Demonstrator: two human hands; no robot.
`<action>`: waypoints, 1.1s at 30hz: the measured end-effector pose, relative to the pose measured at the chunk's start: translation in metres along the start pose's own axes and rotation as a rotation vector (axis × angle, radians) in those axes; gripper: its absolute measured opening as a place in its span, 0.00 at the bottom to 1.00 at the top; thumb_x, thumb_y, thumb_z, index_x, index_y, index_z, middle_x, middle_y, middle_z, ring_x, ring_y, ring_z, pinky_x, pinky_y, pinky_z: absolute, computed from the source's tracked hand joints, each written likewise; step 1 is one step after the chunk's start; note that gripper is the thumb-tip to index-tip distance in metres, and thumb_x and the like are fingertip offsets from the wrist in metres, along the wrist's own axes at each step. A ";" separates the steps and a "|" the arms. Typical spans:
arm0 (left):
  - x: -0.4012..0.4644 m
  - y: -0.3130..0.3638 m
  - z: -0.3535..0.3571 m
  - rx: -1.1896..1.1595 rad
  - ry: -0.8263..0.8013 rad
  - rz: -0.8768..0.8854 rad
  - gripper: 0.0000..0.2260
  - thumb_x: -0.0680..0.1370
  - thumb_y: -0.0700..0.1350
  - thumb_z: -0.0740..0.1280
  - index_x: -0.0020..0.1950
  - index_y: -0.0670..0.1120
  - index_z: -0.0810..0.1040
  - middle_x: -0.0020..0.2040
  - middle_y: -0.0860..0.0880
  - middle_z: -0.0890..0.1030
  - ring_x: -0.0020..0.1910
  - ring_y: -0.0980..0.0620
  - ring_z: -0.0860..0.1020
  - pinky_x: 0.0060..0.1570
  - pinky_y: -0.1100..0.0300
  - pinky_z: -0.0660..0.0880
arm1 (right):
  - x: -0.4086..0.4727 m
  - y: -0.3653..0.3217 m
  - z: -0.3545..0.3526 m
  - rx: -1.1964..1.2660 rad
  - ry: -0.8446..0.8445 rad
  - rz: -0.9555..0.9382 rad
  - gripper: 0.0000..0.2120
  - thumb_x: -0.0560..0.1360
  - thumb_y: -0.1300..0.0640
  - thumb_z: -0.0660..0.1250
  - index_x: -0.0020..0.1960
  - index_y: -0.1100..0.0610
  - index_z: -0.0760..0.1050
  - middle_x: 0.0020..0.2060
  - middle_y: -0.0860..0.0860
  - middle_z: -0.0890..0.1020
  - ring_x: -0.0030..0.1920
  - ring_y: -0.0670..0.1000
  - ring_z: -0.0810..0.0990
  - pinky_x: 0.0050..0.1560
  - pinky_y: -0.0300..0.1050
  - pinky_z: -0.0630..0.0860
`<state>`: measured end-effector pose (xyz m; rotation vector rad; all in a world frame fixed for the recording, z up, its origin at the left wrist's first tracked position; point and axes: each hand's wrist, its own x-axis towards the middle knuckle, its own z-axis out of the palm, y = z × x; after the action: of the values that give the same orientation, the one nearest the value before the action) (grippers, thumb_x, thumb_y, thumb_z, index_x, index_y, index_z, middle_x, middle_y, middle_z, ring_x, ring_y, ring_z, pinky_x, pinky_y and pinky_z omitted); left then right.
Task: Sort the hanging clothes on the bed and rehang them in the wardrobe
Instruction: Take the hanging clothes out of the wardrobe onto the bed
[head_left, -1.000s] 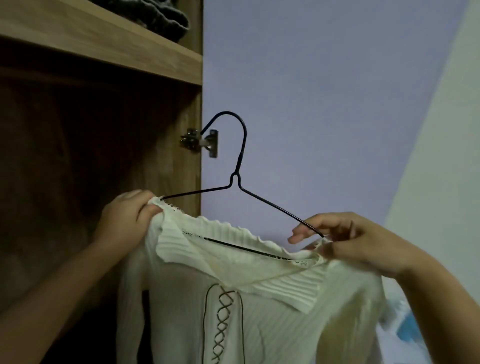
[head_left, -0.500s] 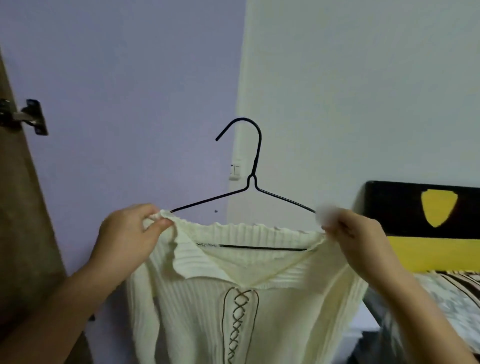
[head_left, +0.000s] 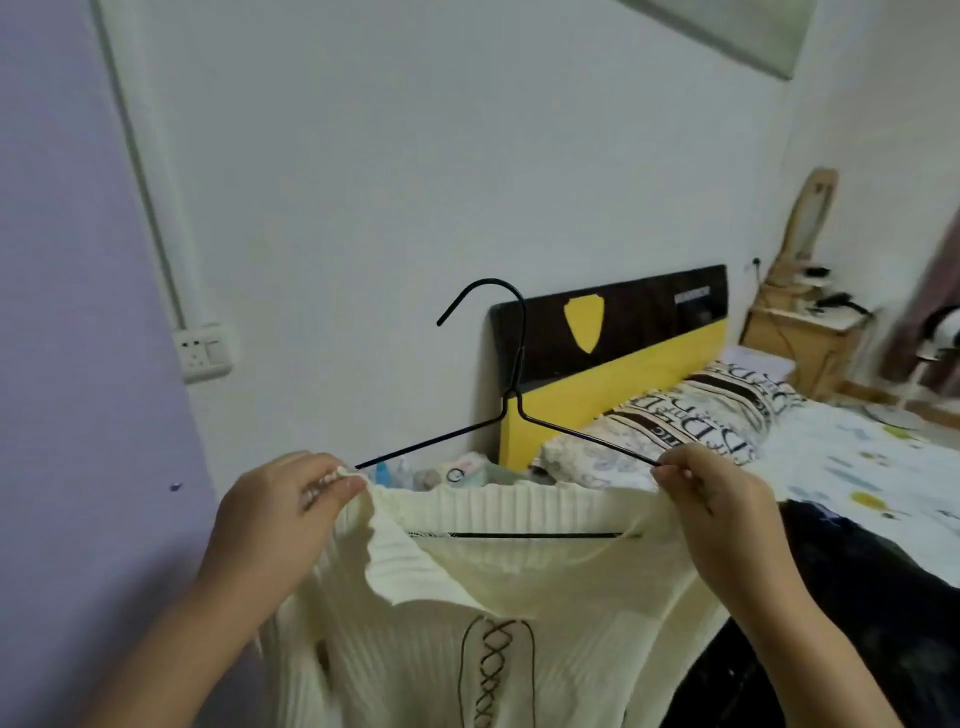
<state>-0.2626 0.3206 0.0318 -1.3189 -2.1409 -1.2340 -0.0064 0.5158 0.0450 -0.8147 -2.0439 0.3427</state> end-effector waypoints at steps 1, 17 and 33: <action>0.003 0.004 0.011 -0.023 -0.026 0.019 0.06 0.69 0.50 0.69 0.32 0.53 0.76 0.31 0.51 0.78 0.33 0.47 0.76 0.36 0.59 0.70 | -0.007 0.007 -0.007 -0.029 0.021 0.040 0.07 0.73 0.67 0.67 0.39 0.58 0.77 0.30 0.47 0.78 0.33 0.52 0.77 0.36 0.48 0.71; -0.023 0.157 0.195 -0.419 -0.147 0.487 0.28 0.75 0.63 0.57 0.32 0.41 0.78 0.28 0.48 0.76 0.28 0.45 0.74 0.31 0.53 0.69 | -0.143 0.090 -0.178 -0.443 0.284 0.459 0.06 0.72 0.64 0.69 0.40 0.54 0.77 0.30 0.44 0.78 0.33 0.49 0.76 0.35 0.46 0.69; -0.080 0.379 0.326 -0.679 -0.355 0.495 0.17 0.70 0.58 0.60 0.33 0.47 0.78 0.27 0.58 0.70 0.35 0.56 0.69 0.36 0.59 0.64 | -0.222 0.213 -0.359 -0.786 0.504 0.659 0.07 0.67 0.71 0.66 0.43 0.66 0.80 0.36 0.58 0.81 0.40 0.60 0.79 0.42 0.31 0.67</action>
<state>0.1474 0.6139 -0.0175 -2.3201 -1.4433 -1.6506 0.4645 0.5057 -0.0012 -1.8449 -1.3547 -0.3300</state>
